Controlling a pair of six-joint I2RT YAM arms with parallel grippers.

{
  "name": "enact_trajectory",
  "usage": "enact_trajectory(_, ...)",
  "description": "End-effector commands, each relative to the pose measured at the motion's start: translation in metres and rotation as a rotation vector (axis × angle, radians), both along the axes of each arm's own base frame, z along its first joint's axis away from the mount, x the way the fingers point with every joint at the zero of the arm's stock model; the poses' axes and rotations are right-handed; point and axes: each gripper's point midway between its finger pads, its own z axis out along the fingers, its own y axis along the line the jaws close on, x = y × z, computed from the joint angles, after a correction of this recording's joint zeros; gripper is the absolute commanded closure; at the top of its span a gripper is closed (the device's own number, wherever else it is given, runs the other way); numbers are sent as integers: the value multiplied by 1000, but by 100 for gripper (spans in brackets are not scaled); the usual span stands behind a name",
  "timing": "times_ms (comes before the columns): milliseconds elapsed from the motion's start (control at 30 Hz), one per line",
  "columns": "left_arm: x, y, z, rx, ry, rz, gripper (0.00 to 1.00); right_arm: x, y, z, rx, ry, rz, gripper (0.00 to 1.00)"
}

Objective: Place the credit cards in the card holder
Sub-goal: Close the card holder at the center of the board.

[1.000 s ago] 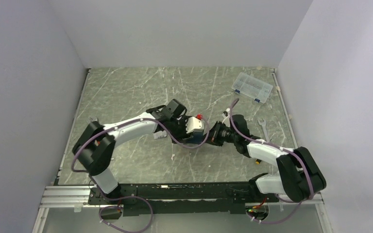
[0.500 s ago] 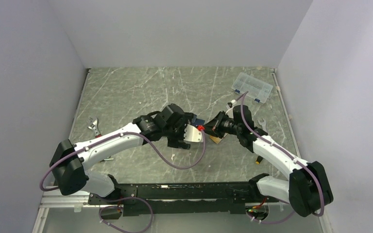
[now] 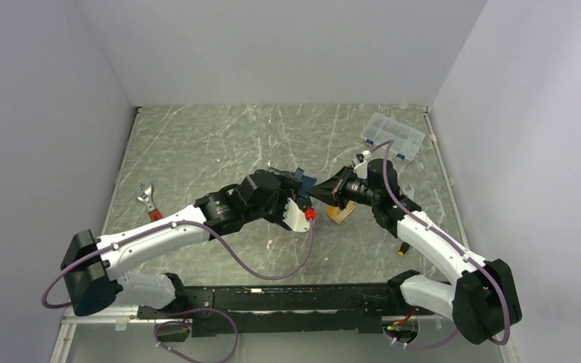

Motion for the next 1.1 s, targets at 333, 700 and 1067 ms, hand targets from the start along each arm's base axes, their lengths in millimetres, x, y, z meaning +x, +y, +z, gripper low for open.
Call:
enact_trajectory(333, 26, -12, 28, -56, -47, 55, 61, -20, 3, 53, 135, -78, 38, 100)
enact_trajectory(700, -31, -18, 25, -38, 558, 101, 100, -21, -15, 75, -25, -243, 55, 55)
enact_trajectory(1067, -104, -13, -11, -210, 1523, 127, 96, -26, -55, 49, -278, -408, 27, 33)
